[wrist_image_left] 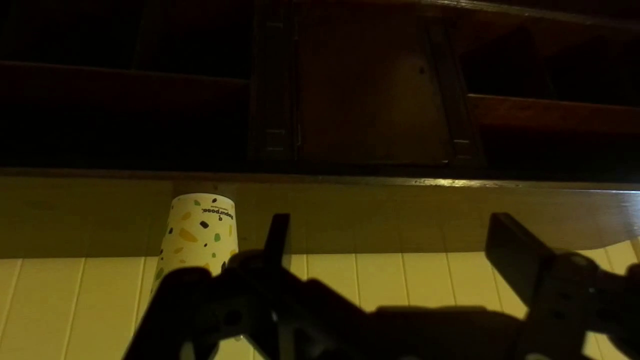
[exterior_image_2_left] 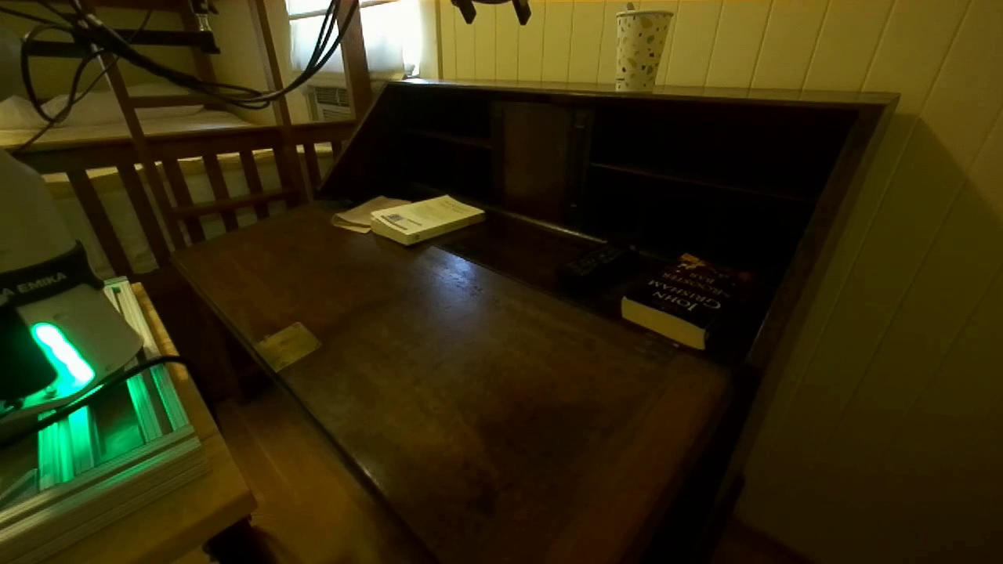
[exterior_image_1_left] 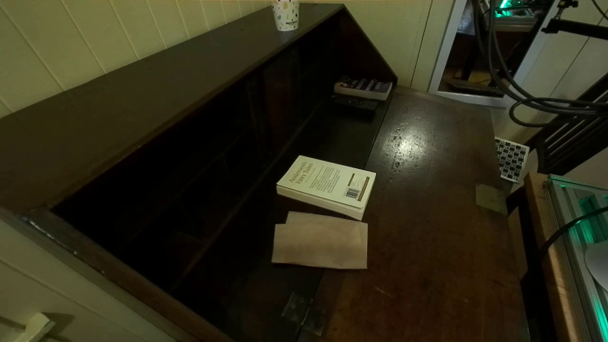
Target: Put the marker in the cup
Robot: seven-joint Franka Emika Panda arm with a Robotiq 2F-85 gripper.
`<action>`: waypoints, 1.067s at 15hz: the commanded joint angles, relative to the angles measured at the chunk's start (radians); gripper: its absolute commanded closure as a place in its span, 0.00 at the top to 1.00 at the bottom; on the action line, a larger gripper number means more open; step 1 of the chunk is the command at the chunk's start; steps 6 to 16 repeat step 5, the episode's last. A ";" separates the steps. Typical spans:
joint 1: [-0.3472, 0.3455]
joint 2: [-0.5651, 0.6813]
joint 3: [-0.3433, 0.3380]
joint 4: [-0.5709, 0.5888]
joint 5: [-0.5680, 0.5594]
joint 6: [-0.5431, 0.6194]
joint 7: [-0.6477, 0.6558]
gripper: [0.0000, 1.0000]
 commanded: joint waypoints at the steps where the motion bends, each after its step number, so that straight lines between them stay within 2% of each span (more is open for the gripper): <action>1: 0.067 0.001 -0.071 -0.001 0.006 0.015 -0.004 1.00; 4: 0.094 0.001 -0.095 -0.001 -0.003 0.026 0.004 1.00; 16: 0.096 0.001 -0.096 -0.001 -0.004 0.026 0.004 1.00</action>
